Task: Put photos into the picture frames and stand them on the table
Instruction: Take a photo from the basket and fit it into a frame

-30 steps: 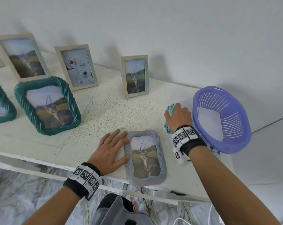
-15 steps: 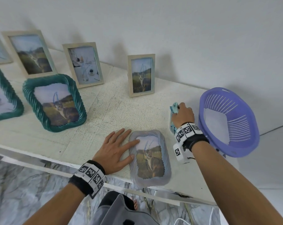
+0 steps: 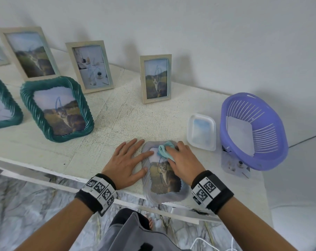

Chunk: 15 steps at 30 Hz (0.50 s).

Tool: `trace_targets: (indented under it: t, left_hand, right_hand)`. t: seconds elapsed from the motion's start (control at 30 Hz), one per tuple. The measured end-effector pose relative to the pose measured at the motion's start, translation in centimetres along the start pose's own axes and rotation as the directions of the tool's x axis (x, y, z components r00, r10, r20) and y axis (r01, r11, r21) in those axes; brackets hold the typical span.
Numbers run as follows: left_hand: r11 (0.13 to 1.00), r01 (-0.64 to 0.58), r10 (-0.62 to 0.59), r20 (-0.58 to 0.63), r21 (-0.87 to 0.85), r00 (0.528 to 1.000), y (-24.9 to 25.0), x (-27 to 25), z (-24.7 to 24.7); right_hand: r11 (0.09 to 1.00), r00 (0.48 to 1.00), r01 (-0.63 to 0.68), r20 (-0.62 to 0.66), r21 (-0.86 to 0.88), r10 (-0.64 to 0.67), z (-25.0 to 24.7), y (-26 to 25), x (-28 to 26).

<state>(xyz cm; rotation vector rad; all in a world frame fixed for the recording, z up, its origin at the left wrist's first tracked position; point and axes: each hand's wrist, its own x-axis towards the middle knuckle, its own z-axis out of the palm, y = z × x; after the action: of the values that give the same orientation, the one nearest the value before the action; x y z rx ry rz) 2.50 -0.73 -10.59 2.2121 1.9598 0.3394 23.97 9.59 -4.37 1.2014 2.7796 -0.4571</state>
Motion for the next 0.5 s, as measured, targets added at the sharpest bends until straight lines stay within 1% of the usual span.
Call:
trace_targets:
  t: [0.1,0.13,0.2,0.23,0.27,0.3,0.37,0.43,0.47,0.5]
  left_hand:
    - [1.000,0.022,-0.022,0.003,0.007,1.000,0.2,0.0,0.1]
    - [1.000,0.028,-0.028,0.003,0.007,1.000,0.2,0.0,0.1]
    - [0.999,0.034,-0.034,-0.003,0.000,0.999,0.3,0.1,0.0]
    - [0.999,0.036,-0.036,-0.005,-0.006,0.999,0.3,0.1,0.0]
    - [0.999,0.036,-0.036,-0.005,-0.012,0.999,0.3,0.1,0.0]
    - [0.999,0.036,-0.036,-0.004,-0.014,0.999,0.4,0.1,0.0]
    - [0.999,0.043,-0.043,0.005,-0.011,0.999,0.3,0.1,-0.1]
    - [0.999,0.048,-0.048,0.005,-0.013,0.999,0.3,0.1,-0.1]
    - [0.999,0.049,-0.049,0.002,-0.017,0.999,0.3,0.1,-0.2]
    - [0.999,0.049,-0.049,0.002,-0.021,0.999,0.3,0.1,-0.2]
  right_hand:
    - [0.998,1.000,0.012,0.013,0.064,-0.013,0.2,-0.6,0.1]
    - [0.994,0.998,0.047,0.031,0.098,-0.051,0.2,-0.8,-0.1]
    - [0.973,0.981,0.162,0.078,0.167,-0.176,0.1,-1.0,-1.1]
    - [0.959,0.966,0.215,0.100,0.186,-0.236,0.0,-0.9,-1.6]
    - [0.953,0.958,0.243,0.112,0.182,-0.265,-0.3,-0.5,-1.7]
    - [0.960,0.959,0.240,0.116,0.145,-0.257,-0.6,-0.1,-1.4]
    - [0.987,0.983,0.157,0.091,0.038,-0.159,-1.1,0.4,-0.2]
    - [0.996,0.995,0.084,0.061,0.015,-0.085,-1.2,0.2,0.3]
    - [0.996,0.994,0.086,0.069,0.026,-0.087,-1.1,-0.2,0.0]
    - [0.992,0.989,0.113,0.089,0.051,-0.118,-0.8,-0.6,-0.5]
